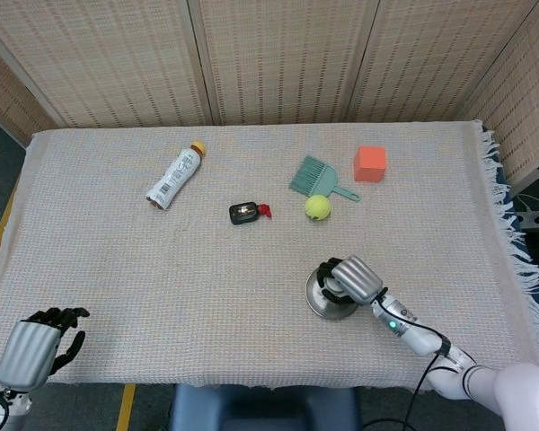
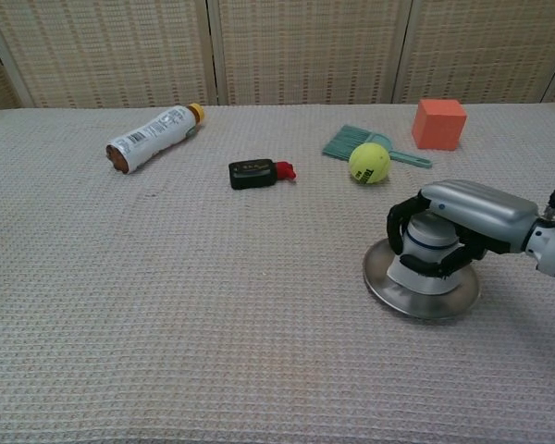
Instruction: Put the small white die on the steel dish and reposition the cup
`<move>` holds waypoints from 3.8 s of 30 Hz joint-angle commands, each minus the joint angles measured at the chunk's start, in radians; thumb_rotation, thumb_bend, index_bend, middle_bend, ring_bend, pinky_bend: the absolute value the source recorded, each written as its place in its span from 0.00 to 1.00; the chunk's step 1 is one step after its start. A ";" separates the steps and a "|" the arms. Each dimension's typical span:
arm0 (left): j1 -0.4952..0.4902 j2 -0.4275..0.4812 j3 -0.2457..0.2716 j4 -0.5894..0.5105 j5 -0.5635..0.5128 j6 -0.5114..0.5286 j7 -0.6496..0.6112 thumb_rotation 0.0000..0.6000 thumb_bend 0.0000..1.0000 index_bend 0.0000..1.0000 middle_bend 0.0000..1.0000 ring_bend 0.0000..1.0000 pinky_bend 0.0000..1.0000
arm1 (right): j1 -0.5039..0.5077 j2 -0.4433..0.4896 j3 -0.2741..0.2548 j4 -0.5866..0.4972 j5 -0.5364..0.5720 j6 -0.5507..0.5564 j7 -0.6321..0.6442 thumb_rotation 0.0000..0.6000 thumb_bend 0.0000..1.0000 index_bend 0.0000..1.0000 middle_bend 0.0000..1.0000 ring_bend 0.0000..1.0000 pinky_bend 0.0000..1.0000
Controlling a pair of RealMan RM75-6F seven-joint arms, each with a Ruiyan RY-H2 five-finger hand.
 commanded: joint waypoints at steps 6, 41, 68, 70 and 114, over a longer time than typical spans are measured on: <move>0.000 0.002 -0.002 0.002 0.001 0.006 -0.011 1.00 0.39 0.41 0.53 0.50 0.64 | -0.020 -0.139 0.013 0.235 -0.020 0.096 -0.147 1.00 0.30 0.62 0.54 0.46 0.74; 0.008 -0.003 0.004 0.005 0.009 0.005 0.013 1.00 0.39 0.41 0.54 0.50 0.64 | -0.049 -0.166 -0.016 0.365 -0.045 0.184 -0.072 1.00 0.30 0.62 0.54 0.46 0.74; 0.005 -0.004 0.002 0.004 0.007 0.002 0.015 1.00 0.39 0.41 0.53 0.50 0.64 | -0.045 -0.075 -0.030 0.186 -0.076 0.230 -0.042 1.00 0.30 0.62 0.54 0.46 0.74; 0.005 -0.004 0.002 0.004 0.006 0.000 0.015 1.00 0.39 0.41 0.53 0.50 0.64 | -0.046 -0.085 -0.032 0.220 -0.076 0.223 -0.055 1.00 0.30 0.62 0.54 0.46 0.74; 0.005 -0.005 0.000 0.006 0.004 0.003 0.016 1.00 0.39 0.41 0.54 0.50 0.64 | -0.077 -0.086 -0.014 0.255 -0.066 0.356 0.052 1.00 0.30 0.62 0.54 0.46 0.74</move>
